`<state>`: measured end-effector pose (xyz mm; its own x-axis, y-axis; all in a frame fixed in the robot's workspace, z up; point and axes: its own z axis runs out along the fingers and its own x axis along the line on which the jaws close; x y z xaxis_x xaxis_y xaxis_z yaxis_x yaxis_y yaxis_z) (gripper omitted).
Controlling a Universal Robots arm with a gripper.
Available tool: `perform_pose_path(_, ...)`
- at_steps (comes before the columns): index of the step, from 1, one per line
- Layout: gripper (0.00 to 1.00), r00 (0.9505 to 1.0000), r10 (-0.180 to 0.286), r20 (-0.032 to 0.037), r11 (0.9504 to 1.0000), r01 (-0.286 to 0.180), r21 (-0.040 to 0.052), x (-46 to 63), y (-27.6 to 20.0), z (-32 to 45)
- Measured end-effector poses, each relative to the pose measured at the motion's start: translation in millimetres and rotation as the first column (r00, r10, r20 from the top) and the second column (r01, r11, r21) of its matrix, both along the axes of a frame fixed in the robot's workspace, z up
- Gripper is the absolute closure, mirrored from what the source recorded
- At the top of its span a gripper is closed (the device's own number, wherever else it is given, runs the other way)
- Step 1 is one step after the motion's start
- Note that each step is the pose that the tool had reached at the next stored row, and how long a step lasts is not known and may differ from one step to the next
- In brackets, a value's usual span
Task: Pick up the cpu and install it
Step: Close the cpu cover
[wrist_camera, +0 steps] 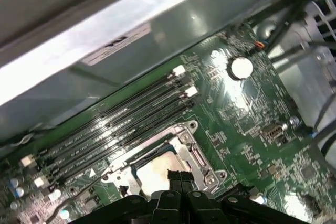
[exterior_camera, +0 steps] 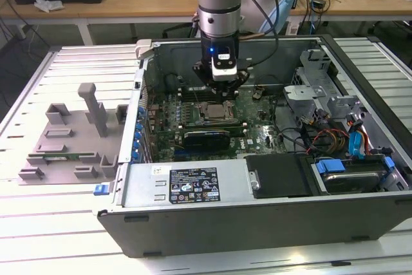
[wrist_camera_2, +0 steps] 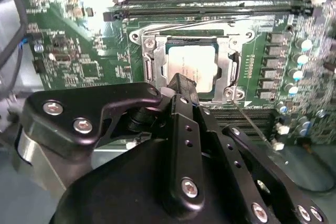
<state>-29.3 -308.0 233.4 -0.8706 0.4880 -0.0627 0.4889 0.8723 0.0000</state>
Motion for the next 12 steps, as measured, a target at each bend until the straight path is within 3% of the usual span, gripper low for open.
perform_pose_path(2, 0.89, 0.9990, 0.044, 0.0000, 0.9990, -0.044, 0.0001, 0.0, 0.0, 0.0)
perform_pose_path(5, 0.89, 0.9938, 0.111, 0.0000, 0.9938, -0.111, 0.0000, 0.0, 0.0, 0.0)
perform_pose_path(9, 0.89, 0.9764, 0.216, 0.0000, 0.9764, -0.216, -0.0003, 0.0, 0.0, -0.3)
perform_pose_path(10, 0.89, 0.9677, 0.252, -0.0002, 0.9677, -0.252, -0.0008, 0.0, 0.0, -0.9)
perform_pose_path(12, 0.89, 0.9579, 0.287, -0.0003, 0.9579, -0.287, -0.0010, -0.1, 0.0, -2.2)
